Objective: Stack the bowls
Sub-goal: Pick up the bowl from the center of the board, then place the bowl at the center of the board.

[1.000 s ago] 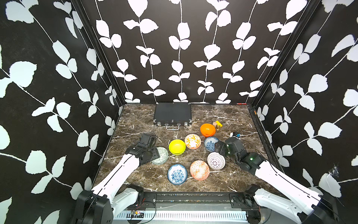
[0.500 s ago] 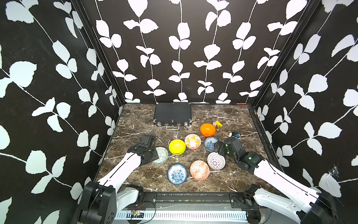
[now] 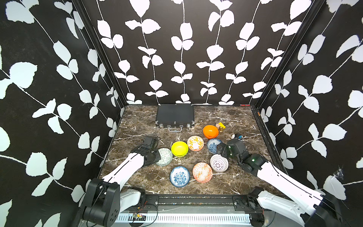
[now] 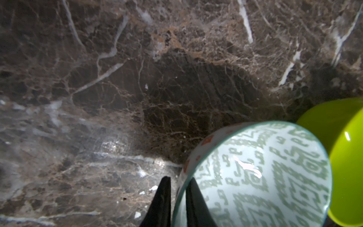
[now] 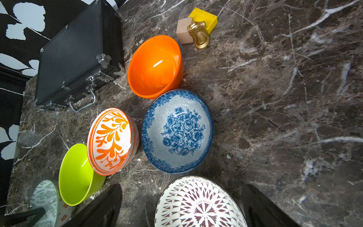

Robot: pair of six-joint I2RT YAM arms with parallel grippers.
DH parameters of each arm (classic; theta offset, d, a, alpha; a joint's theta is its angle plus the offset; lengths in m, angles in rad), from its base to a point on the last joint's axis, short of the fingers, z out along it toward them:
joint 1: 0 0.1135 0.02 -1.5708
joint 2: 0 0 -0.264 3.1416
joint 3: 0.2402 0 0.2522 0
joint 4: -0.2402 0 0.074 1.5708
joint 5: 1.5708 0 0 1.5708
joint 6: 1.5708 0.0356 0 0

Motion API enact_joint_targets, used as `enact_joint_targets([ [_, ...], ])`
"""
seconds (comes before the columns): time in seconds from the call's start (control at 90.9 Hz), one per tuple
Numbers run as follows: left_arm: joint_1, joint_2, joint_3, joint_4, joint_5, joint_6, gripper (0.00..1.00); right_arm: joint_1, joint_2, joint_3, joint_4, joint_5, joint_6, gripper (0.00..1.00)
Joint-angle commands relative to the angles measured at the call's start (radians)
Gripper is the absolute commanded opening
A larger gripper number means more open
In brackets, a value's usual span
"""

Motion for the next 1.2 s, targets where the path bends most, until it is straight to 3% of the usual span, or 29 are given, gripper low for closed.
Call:
enact_joint_targets([
  [0.0, 0.005, 0.004, 0.033, -0.019, -0.014, -0.001, 0.06, -0.004, -0.006, -0.004, 0.024, 0.014, 0.003, 0.97],
  [0.066, 0.007, 0.004, 0.043, -0.026, -0.022, -0.002, 0.00, -0.004, -0.008, -0.006, 0.024, 0.016, 0.004, 0.97],
  [0.363, 0.030, 0.039, 0.114, -0.029, -0.055, 0.020, 0.00, -0.004, -0.011, -0.011, 0.027, 0.019, 0.005, 0.96],
  [0.715, 0.163, 0.126, 0.162, 0.146, 0.076, 0.016, 0.00, -0.004, 0.003, -0.006, 0.030, 0.021, 0.005, 0.97],
  [0.924, 0.163, 0.198, 0.198, 0.209, 0.146, 0.002, 0.00, -0.004, 0.013, -0.001, 0.030, 0.023, 0.004, 0.96],
  [1.188, 0.164, 0.215, 0.188, 0.228, 0.127, 0.003, 0.00, -0.004, 0.034, 0.010, 0.032, 0.022, -0.001, 0.96],
])
